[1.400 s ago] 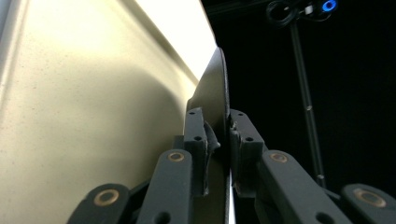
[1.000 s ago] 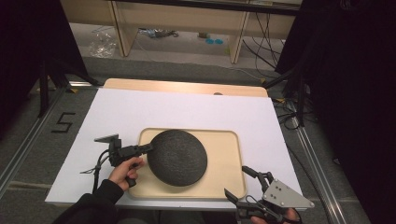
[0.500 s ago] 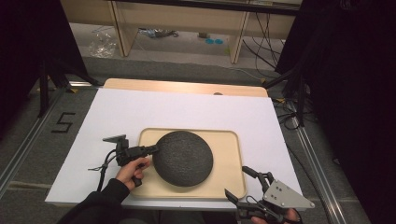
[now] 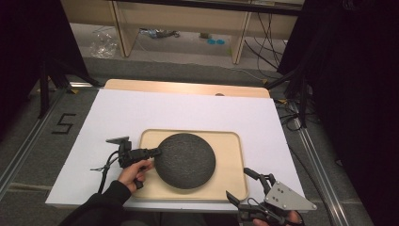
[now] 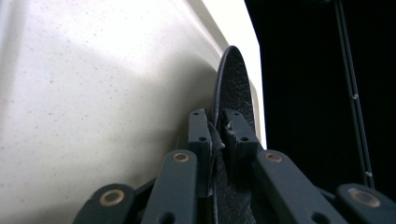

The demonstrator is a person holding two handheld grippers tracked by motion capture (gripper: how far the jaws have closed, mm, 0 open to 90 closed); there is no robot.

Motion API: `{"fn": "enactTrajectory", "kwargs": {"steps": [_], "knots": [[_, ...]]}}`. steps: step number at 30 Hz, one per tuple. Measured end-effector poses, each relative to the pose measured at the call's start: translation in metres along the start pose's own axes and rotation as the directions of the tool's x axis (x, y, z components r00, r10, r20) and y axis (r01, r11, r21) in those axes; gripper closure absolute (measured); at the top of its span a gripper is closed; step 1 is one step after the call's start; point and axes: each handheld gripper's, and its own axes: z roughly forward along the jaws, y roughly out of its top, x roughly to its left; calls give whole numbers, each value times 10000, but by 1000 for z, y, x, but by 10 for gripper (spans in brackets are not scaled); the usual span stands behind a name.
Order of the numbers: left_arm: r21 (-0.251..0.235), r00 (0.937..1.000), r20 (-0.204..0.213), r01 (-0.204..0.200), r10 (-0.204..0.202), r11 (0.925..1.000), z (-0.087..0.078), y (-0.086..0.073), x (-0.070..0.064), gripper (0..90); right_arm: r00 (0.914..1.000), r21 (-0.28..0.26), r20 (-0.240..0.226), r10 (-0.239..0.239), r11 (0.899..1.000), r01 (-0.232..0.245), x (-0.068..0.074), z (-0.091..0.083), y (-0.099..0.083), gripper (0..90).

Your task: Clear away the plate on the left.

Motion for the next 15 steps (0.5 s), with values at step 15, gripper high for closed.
{"fn": "enactTrajectory", "kwargs": {"steps": [15], "knots": [[266,9997,-161,-168,172,9995,7,-2,2,721,10000,-8,25,-3,10000,3,0,0,0,190]]}}
